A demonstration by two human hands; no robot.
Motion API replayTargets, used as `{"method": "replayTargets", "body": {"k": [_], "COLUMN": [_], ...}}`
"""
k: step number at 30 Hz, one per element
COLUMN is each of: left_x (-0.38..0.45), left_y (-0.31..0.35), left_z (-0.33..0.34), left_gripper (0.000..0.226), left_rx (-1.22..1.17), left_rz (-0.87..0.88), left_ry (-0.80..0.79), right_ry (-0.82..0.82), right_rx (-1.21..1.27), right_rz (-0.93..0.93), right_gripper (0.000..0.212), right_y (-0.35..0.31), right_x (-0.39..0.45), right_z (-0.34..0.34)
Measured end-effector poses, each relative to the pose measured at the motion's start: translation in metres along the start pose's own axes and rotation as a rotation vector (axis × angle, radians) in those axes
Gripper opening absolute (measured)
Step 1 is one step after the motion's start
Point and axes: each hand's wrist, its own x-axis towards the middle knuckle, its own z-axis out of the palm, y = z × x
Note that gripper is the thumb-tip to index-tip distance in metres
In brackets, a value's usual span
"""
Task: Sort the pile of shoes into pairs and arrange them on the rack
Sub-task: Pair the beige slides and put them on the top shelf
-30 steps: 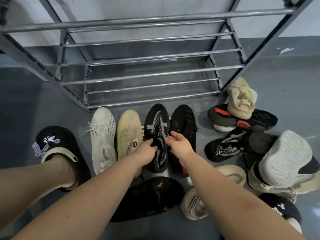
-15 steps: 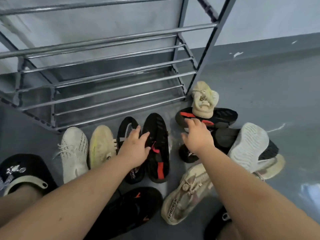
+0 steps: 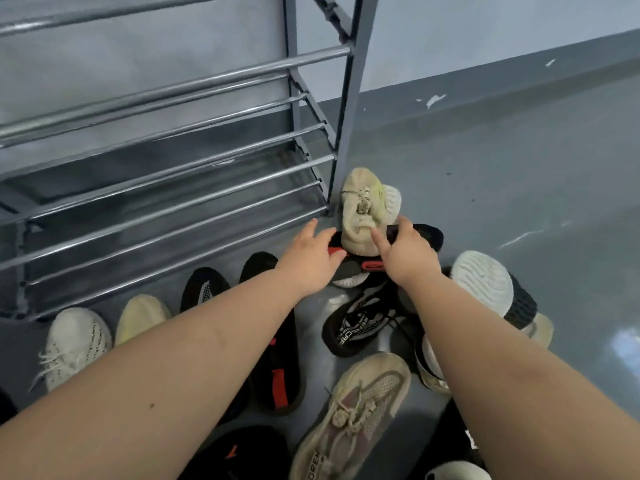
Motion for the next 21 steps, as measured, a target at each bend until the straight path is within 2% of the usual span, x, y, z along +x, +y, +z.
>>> {"method": "replayTargets", "body": {"k": [2,5,8,10,15,19,21], "left_x": [0.018,0.043,0.060,0.064,0.050,0.031,0.015], "left_y": [0.006,0.009,0.007,0.006,0.002,0.000,0.003], "left_z": [0.004,0.014,0.025,0.031,0.028,0.025,0.023], "left_gripper": [0.057,0.055,0.062,0.068,0.056,0.081,0.083], "left_rx": [-0.082,-0.137,-0.136,-0.179,-0.379,-0.456,-0.509], "left_rz": [-0.057,-0.149,-0.209,-0.236,-0.197,-0.147,-0.146], "left_ry": [-0.019,-0.072,-0.107,-0.093,0.019,0.085,0.102], "right_ry": [-0.027,-0.086,-0.055,-0.027,-0.004,-0.019,-0.021], "right_rx": [0.139,0.265,0.303,0.415,0.876,1.057,1.119], "right_rz": [0.095,0.135,0.147,0.190,0.298,0.312,0.326], "right_gripper": [0.074,0.070,0.067,0.069,0.071,0.072,0.067], "right_y": [0.001,-0.001,0.001,0.004,0.003,0.000,-0.002], "right_x": [0.014,0.025,0.025,0.025,0.020,-0.002,-0.020], "right_z": [0.007,0.017,0.030,0.033,0.028,0.027,0.024]}}
